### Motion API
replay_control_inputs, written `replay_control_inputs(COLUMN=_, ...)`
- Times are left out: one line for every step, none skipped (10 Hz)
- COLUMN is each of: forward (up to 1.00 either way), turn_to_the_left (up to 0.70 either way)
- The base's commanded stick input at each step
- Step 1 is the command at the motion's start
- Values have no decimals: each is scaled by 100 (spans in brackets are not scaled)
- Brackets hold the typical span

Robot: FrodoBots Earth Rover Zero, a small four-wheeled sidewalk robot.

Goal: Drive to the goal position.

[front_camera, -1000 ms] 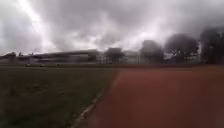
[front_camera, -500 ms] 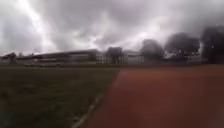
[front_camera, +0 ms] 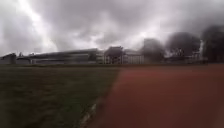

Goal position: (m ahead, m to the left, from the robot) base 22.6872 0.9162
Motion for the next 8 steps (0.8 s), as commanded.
replay_control_inputs(forward=70, turn_to_the_left=0)
replay_control_inputs(forward=70, turn_to_the_left=0)
replay_control_inputs(forward=70, turn_to_the_left=0)
replay_control_inputs(forward=70, turn_to_the_left=-8)
replay_control_inputs(forward=70, turn_to_the_left=-25)
replay_control_inputs(forward=70, turn_to_the_left=-35)
replay_control_inputs(forward=70, turn_to_the_left=-35)
replay_control_inputs(forward=70, turn_to_the_left=-35)
